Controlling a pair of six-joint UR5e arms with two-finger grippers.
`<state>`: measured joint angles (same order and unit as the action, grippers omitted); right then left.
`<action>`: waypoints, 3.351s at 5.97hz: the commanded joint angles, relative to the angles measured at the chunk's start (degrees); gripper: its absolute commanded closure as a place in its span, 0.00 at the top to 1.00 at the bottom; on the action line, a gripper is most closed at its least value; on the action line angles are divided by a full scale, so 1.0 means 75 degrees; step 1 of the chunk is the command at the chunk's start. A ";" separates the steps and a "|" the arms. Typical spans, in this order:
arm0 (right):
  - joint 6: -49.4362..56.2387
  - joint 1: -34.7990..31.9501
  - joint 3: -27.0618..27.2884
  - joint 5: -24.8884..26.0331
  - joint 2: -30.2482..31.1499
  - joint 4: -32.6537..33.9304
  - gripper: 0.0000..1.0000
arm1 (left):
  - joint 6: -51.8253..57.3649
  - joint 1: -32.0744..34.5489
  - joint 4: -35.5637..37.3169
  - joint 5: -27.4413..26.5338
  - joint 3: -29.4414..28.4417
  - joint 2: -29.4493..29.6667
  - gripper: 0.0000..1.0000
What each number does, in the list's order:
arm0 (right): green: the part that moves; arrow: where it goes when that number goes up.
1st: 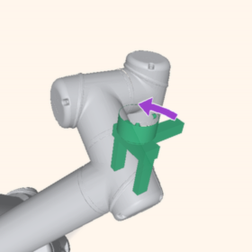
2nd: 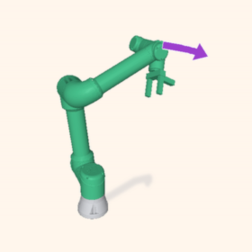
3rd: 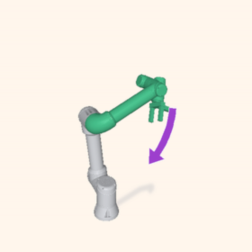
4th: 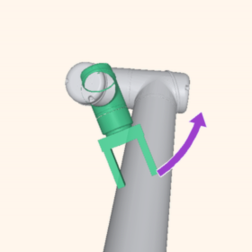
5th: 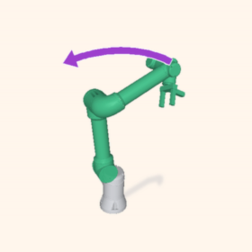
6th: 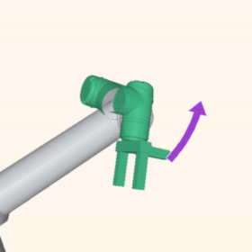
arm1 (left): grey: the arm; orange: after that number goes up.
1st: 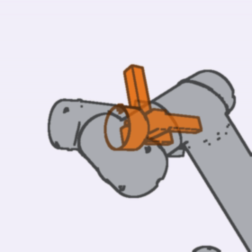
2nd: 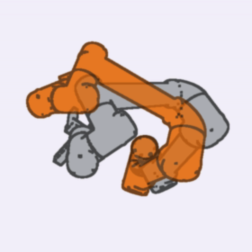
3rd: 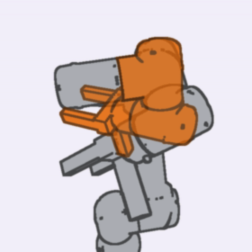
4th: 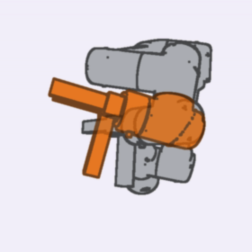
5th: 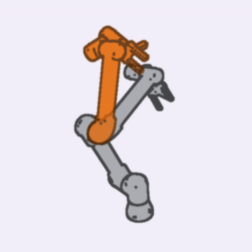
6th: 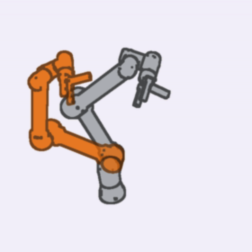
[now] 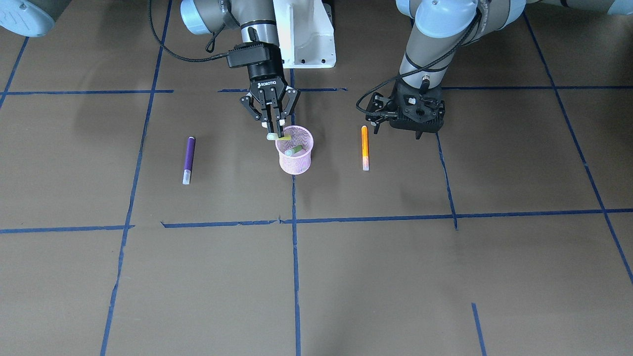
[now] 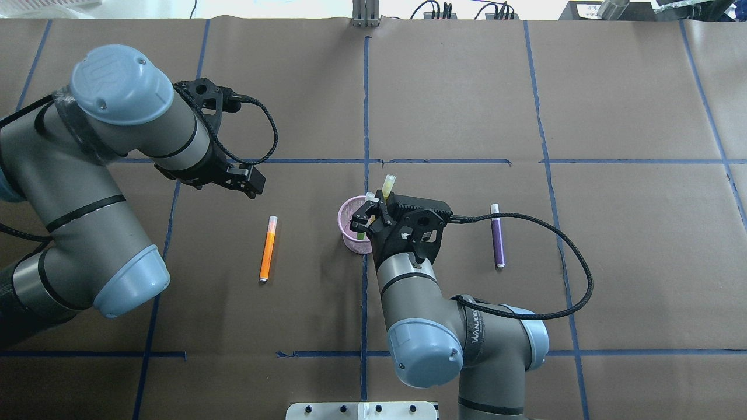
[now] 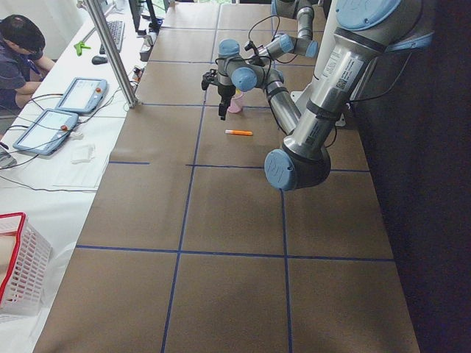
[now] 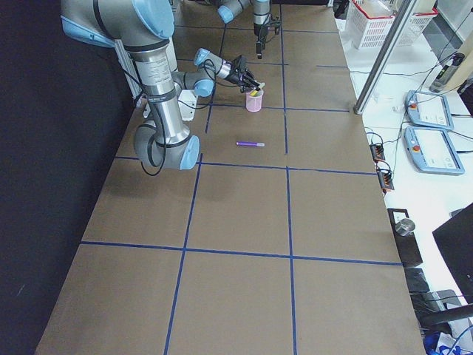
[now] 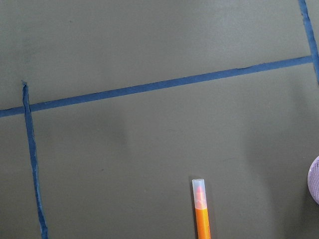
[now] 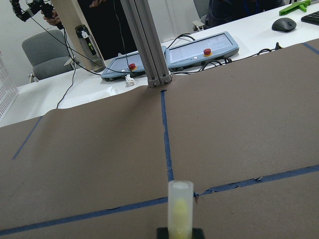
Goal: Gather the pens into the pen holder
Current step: 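Drop the yellow highlighter into the cup and withdraw the right gripper, then lower the left gripper onto the orange highlighter and grasp it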
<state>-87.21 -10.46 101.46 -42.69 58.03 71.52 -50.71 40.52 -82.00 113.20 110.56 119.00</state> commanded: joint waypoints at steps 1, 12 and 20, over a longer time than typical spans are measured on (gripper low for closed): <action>0.0003 -0.0012 -0.0052 -0.0084 -0.0212 0.0015 0.98 | 0.0000 0.0000 0.0000 0.0000 0.0001 0.0000 1.00; 0.4972 -0.4899 0.0592 -0.9472 0.0254 0.2793 1.00 | -0.1629 -0.0973 -0.2667 -0.0832 -0.2503 0.0129 0.74; 0.4960 -0.4899 0.0604 -0.9484 0.0290 0.2758 1.00 | -0.1922 -0.1301 -0.2660 -0.0855 -0.2414 0.0164 0.34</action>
<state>-49.95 -47.20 105.99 -113.82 60.20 92.20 -65.10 30.96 -102.02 106.79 92.45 120.26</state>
